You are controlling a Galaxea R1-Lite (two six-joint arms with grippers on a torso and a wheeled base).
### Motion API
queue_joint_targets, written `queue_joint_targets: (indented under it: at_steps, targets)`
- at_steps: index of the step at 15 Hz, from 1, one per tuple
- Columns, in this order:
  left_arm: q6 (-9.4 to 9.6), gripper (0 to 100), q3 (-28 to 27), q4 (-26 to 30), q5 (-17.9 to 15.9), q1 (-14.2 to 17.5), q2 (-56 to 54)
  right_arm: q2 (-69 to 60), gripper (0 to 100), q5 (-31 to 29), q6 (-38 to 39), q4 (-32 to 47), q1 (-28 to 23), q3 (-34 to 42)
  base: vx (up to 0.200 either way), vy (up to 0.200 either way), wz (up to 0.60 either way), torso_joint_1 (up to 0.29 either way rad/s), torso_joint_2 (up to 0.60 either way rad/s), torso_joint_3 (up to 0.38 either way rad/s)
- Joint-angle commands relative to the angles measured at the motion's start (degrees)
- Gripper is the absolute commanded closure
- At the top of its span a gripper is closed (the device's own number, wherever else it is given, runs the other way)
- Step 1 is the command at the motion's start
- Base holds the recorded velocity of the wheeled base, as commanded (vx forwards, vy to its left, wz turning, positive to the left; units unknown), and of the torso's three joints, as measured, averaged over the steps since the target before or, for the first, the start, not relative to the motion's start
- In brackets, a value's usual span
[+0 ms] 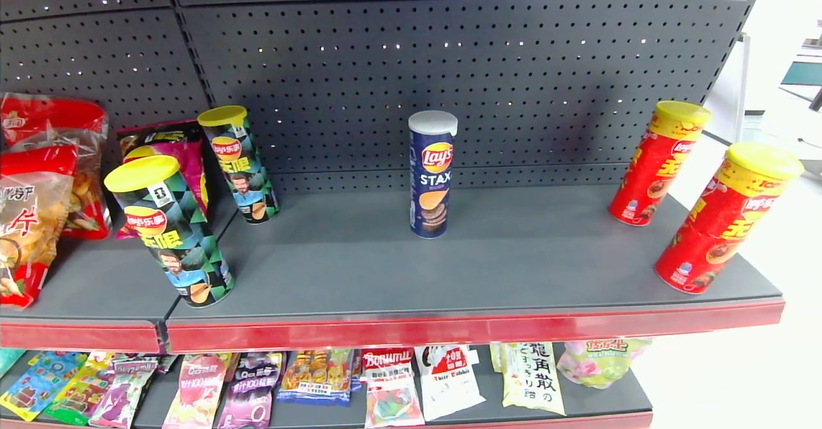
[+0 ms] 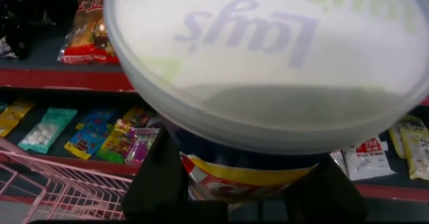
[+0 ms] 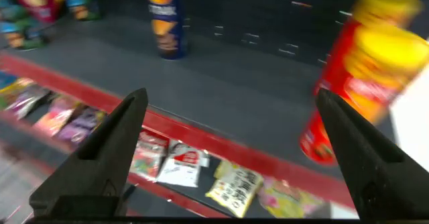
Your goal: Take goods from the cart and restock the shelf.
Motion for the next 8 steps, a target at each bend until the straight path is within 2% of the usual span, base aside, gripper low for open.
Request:
queue_joint_targets:
  at_steps: [1, 3, 5, 8]
  targets:
    - [0.02, 100, 0.1, 0.1, 0.0, 0.0, 0.4, 23.8, 0, 2.7, -1.9, -0.7, 12.7, -11.9, 0.000, 0.000, 0.00, 0.000, 0.00, 0.000]
    - [0.11, 100, 0.7, 0.0, 0.1, 0.0, 0.7, 30.5, 0, 3.8, -1.7, -5.8, 14.9, -13.1, 0.000, 0.000, 0.00, 0.000, 0.00, 0.000]
    - [0.46, 100, 0.8, 0.1, 0.2, 0.0, 0.7, 40.4, 0, 6.8, -1.4, -15.2, 15.3, -16.6, 0.000, 0.000, 0.00, 0.000, 0.00, 0.000]
    - [0.46, 100, 0.8, 0.1, 0.7, 0.0, 0.7, 47.7, 0, 7.0, -1.3, -17.0, 15.4, -20.4, 0.000, 0.000, 0.00, 0.000, 0.00, 0.000]
